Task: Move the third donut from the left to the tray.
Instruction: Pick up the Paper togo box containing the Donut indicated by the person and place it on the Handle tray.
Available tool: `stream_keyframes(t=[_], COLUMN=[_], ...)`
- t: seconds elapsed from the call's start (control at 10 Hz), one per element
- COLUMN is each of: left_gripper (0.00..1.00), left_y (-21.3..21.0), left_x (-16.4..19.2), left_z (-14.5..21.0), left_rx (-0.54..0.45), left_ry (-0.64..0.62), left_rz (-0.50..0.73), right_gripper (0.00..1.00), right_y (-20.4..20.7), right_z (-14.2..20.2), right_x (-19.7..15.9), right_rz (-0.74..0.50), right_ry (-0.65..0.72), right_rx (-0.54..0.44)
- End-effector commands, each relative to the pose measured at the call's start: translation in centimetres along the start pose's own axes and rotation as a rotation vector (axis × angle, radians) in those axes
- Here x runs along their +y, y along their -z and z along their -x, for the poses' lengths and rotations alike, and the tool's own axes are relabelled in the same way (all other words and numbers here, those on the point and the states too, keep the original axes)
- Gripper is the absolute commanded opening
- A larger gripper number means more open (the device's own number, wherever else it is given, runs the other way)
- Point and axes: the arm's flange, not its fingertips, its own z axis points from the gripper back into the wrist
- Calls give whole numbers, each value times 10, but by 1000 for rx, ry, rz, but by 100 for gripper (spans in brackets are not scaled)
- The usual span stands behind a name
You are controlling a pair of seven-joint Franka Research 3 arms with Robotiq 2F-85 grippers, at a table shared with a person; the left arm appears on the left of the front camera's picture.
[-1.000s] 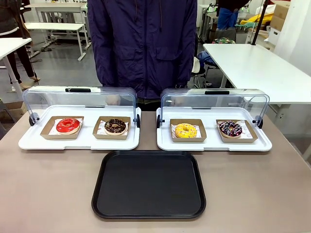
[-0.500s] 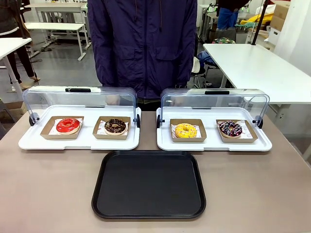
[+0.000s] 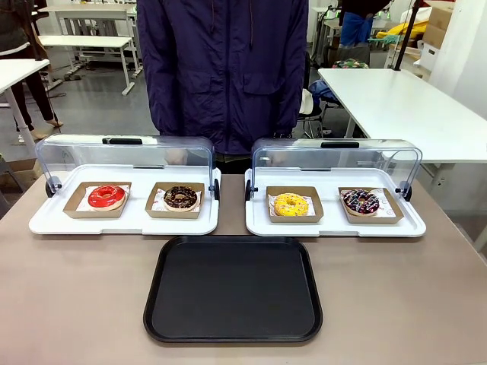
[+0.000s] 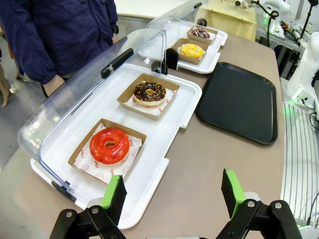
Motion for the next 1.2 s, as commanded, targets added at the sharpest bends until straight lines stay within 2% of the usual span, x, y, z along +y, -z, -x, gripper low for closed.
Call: stream_keyframes(t=[0.0,1.1], left_gripper=[100,100], left_y=[-2,-2], left_x=[1,1], left_z=[-1,-1], left_rx=[2,2], left_ry=[8,8], left_rz=[3,3], right_gripper=[100,100], right_y=[1,1], right_z=[-1,-1], right_x=[-2,-2], right_rz=[0,0], right_ry=[-21,-21], right_rx=[-25,-25])
